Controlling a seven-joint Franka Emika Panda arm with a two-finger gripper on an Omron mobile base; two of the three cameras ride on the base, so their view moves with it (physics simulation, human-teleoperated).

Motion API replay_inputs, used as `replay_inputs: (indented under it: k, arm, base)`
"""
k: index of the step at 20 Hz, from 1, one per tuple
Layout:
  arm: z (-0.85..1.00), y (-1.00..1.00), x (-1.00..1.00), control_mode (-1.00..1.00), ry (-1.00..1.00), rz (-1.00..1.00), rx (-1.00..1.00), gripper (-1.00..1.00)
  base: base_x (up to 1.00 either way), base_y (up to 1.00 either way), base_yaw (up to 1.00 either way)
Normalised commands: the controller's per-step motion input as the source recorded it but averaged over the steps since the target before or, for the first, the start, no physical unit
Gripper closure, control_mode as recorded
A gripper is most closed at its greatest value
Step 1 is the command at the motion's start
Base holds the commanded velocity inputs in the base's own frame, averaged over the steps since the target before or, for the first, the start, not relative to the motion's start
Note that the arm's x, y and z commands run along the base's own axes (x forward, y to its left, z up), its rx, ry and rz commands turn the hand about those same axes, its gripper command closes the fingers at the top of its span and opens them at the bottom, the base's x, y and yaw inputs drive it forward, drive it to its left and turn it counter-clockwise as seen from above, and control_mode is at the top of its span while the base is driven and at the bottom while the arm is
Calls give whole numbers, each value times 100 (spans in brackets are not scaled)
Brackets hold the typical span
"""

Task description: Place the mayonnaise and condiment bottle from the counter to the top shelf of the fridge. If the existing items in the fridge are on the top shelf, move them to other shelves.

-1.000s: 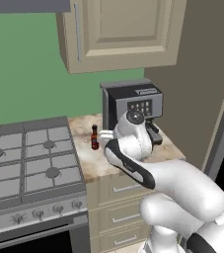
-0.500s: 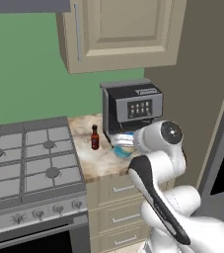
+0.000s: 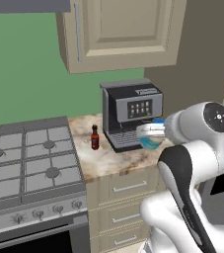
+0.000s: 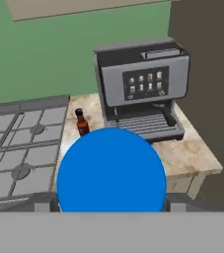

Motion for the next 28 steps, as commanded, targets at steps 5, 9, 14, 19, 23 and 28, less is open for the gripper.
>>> replay_inputs:
  k: [5, 9, 14, 19, 23, 28]
  arm:
    - [0, -18, -17, 100, -4, -1, 0, 100]
    - [0, 0, 0, 100, 0, 0, 0, 100]
    - [0, 0, 0, 100, 0, 0, 0, 100]
    - [0, 0, 0, 100, 0, 0, 0, 100]
    - [0, 0, 0, 100, 0, 0, 0, 100]
    - [0, 0, 0, 100, 0, 0, 0, 100]
  base:
    - [-80, -80, -3]
    - [-91, -100, -10]
    - [-23, -100, -25]
    - [67, -100, -21]
    - [83, -97, -4]
    - [31, -52, 13]
